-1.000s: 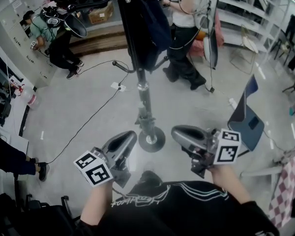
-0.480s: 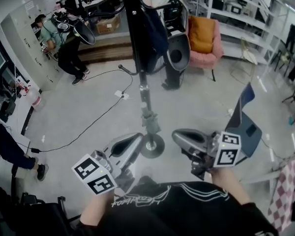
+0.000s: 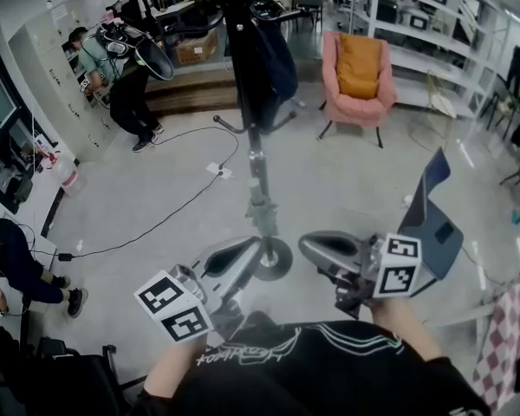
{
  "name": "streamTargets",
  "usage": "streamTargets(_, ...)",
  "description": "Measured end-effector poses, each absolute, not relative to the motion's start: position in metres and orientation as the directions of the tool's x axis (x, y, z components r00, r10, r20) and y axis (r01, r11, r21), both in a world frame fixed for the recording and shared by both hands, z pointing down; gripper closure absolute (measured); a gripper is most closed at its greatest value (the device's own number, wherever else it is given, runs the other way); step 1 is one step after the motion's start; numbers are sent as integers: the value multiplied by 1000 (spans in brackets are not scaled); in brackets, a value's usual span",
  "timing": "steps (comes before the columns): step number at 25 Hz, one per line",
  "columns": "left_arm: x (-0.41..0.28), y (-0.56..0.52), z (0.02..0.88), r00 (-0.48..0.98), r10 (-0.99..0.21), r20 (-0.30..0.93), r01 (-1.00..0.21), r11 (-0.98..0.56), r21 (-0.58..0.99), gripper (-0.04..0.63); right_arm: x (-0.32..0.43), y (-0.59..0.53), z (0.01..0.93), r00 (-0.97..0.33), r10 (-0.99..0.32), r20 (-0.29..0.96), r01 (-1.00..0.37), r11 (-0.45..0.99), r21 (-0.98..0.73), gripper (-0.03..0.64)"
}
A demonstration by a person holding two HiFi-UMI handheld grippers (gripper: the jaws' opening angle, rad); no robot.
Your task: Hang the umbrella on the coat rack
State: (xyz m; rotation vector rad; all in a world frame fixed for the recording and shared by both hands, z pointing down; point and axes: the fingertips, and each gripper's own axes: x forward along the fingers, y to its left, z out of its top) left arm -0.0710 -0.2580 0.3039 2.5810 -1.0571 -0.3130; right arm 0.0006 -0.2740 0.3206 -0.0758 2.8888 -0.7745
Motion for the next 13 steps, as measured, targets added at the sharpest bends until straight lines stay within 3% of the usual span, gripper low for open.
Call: streamTargets(13, -63, -257, 305, 700, -711, -70, -630, -661, 407, 597, 5, -270, 319, -987, -80, -137, -1, 864, -504, 604)
